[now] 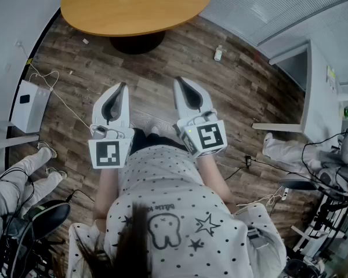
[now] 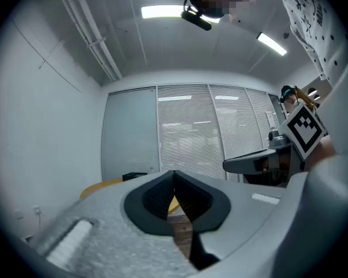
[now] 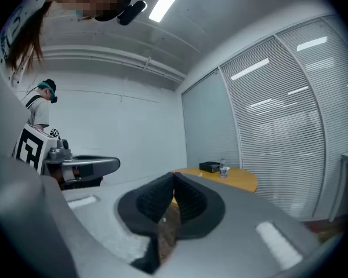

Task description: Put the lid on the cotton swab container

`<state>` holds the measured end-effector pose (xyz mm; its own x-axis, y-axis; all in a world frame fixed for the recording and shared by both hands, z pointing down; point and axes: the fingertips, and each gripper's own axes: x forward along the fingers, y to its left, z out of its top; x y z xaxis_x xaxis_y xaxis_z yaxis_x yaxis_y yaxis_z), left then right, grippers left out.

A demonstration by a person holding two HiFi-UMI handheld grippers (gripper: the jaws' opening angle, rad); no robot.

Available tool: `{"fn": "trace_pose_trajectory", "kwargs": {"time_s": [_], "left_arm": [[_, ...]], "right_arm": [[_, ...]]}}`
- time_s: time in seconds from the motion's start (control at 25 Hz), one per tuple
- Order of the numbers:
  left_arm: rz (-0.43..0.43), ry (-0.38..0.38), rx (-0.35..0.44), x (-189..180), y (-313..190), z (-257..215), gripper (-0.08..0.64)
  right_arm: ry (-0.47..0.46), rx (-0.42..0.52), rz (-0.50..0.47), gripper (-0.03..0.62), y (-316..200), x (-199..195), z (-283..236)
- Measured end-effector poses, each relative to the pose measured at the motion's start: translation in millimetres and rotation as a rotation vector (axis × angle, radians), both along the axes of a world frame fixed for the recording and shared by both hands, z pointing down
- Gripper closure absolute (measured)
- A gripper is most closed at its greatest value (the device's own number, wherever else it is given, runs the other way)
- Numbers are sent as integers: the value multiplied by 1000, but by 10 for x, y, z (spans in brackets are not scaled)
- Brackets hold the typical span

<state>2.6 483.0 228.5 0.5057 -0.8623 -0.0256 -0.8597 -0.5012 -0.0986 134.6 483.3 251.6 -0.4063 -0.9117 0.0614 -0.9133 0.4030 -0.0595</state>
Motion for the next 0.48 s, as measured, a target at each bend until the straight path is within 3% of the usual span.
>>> {"fn": "trace_pose_trajectory", "kwargs": {"time_s": [0.48], "left_arm": [[-18,14,35,39,48,-26,549]], "right_arm": [[38,13,-29,588,81,-46,-36]]}}
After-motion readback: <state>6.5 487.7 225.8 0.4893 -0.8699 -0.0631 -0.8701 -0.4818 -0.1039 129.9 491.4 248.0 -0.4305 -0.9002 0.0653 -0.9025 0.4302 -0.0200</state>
